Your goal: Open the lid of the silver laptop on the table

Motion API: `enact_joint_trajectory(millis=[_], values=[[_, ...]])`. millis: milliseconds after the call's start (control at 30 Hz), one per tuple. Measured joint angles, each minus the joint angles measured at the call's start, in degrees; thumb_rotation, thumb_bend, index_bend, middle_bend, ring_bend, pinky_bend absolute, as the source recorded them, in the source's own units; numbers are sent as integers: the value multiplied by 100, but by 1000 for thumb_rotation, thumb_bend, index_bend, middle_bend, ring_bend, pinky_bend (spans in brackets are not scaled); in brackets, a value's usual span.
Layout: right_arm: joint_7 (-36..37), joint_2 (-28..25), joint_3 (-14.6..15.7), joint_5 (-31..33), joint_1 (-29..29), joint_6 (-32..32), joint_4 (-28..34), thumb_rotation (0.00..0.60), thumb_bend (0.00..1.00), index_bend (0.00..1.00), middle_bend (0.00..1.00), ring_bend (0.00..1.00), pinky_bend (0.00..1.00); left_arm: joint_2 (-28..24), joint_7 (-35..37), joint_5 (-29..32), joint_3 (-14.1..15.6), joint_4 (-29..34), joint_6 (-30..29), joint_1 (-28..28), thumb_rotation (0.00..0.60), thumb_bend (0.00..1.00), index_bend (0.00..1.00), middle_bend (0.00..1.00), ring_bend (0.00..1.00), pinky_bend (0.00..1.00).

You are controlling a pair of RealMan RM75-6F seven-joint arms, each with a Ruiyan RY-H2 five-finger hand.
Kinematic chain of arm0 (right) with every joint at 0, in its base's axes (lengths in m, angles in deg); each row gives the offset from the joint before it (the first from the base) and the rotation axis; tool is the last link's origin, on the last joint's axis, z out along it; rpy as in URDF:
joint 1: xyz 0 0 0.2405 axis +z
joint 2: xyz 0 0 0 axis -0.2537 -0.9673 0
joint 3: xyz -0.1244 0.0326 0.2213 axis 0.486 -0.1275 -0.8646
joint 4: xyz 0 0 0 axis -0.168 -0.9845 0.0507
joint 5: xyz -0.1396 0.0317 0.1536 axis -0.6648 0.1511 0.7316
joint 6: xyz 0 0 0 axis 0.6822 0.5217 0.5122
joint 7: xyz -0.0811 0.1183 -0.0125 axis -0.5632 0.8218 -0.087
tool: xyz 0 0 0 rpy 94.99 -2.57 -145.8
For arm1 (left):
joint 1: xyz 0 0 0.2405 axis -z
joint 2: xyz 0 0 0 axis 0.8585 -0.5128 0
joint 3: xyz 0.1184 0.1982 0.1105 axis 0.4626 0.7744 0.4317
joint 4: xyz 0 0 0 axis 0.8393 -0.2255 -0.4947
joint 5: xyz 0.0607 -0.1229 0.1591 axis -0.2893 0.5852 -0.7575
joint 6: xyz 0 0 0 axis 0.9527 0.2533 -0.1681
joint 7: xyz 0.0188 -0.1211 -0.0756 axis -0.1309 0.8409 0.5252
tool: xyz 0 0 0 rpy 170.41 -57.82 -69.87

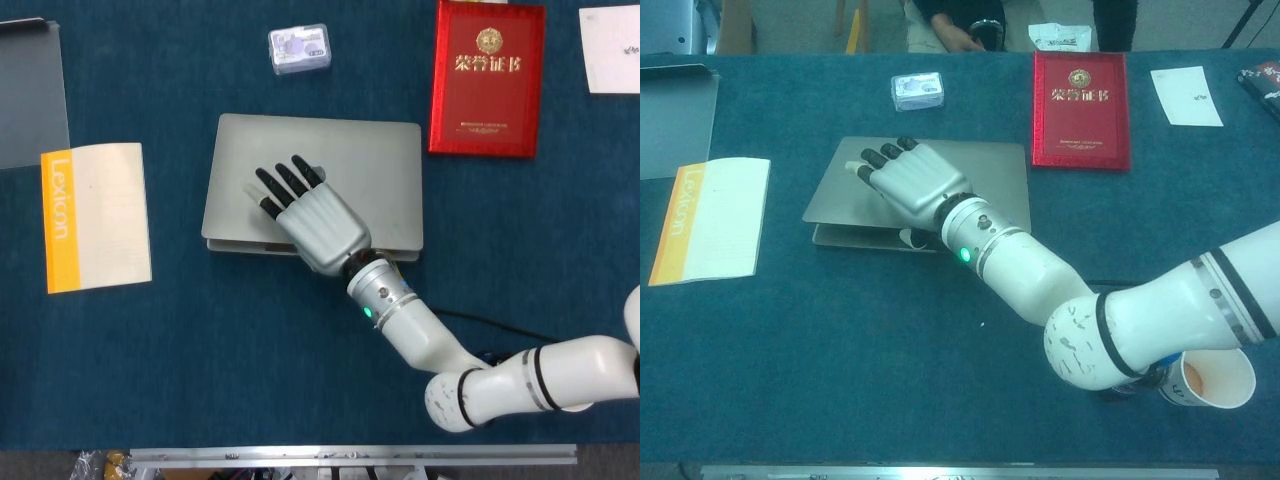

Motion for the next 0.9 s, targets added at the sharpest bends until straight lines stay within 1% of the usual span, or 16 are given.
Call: enact_joint_trajectory(millis=[267,400,633,800,900], values=[[-129,-203,-72,44,2,154,189,600,299,0,34,0,13,-12,108,3,26,-13,148,65,600,417,268,231,157,104],[-171,-234,-129,61,43,184,194,600,299,0,34,0,13,-76,148,-53,92,6,298,143,600,417,269,234,160,104],[-272,-246,-193,123,129,221,159,600,299,0,34,0,13,-90,148,-161,126,20,363,228,600,417,270,239,161,104],[-346,-229,-245,161,202,254,101,600,299,0,34,0,13,-131,143,-371,173,9,470,370,600,417,271,238,160,104],[-391,-228,-271,179,242,271,78,600,299,0,34,0,13,-195,155,-576,220,16,619,546,600,417,271,238,160,104]])
